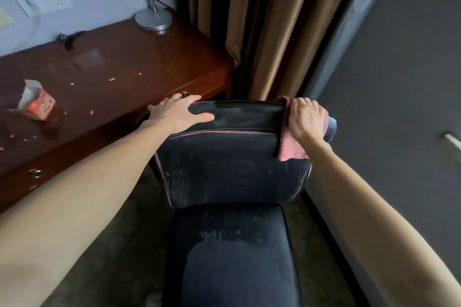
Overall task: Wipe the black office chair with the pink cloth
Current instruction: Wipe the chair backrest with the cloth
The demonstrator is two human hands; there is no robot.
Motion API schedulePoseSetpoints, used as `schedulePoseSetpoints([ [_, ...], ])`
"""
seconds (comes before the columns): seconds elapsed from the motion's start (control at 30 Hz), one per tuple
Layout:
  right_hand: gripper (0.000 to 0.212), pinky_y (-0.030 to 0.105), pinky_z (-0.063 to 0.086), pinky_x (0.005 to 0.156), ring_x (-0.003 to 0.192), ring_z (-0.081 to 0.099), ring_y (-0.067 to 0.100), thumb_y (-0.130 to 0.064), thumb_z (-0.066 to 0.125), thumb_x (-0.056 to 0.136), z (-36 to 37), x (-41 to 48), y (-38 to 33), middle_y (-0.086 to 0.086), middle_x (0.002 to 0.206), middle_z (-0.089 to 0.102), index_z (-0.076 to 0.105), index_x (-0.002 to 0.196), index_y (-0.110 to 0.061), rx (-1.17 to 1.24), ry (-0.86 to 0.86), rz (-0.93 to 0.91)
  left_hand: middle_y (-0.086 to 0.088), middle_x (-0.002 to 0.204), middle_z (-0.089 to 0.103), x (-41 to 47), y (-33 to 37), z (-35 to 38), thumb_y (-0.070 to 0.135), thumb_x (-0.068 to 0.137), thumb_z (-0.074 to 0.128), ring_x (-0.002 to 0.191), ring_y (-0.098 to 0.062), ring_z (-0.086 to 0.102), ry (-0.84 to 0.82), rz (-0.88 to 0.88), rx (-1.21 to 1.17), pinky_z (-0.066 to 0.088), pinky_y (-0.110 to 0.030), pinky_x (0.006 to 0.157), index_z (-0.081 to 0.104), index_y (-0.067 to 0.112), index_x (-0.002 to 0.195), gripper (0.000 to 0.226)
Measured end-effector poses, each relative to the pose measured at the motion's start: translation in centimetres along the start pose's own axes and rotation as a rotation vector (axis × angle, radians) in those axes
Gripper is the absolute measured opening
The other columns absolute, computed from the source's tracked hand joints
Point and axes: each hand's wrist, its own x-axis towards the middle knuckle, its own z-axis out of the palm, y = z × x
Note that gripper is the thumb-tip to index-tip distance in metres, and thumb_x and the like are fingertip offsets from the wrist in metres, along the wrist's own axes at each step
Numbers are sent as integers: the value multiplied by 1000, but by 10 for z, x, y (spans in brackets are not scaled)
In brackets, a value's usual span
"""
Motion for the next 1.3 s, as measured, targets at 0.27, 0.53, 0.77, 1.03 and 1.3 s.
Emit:
schedulePoseSetpoints([
  [0.27,35,40,24,104,116,46,35,-16,33,98,4,4,-16,15,117,62,65,106,-7,3,2,91,-6,164,20,-8,-4,3,90,75,37,147,-36,24,41,-19,-7,16,-66,113,16,44,155,94],
  [0.53,34,42,23,105,112,49,34,-20,33,100,35,-22,-118,11,113,64,64,105,-9,0,-7,-139,-4,157,36,-29,-66,1,81,77,53,142,-32,36,76,-87,-63,17,-67,114,42,30,146,86],
  [0.77,36,43,24,108,114,51,28,-24,31,101,62,-58,-206,6,116,64,63,112,-11,-10,-57,-370,-1,104,62,-39,-76,-5,77,75,61,94,-26,56,101,-117,-152,43,-52,100,57,29,92,51],
  [1.03,45,43,30,92,104,51,35,-36,21,98,37,-34,-136,11,108,63,60,95,-12,-54,-58,-311,-4,116,70,-34,-93,4,79,74,61,109,-34,62,95,-51,-307,42,-60,104,63,27,119,69],
  [1.3,35,42,28,103,110,53,29,-25,31,101,68,-61,-223,6,112,66,64,106,-12,-46,-92,-432,11,75,59,-34,-99,6,69,79,65,83,-23,60,115,-41,-386,48,-51,93,54,29,73,42],
])
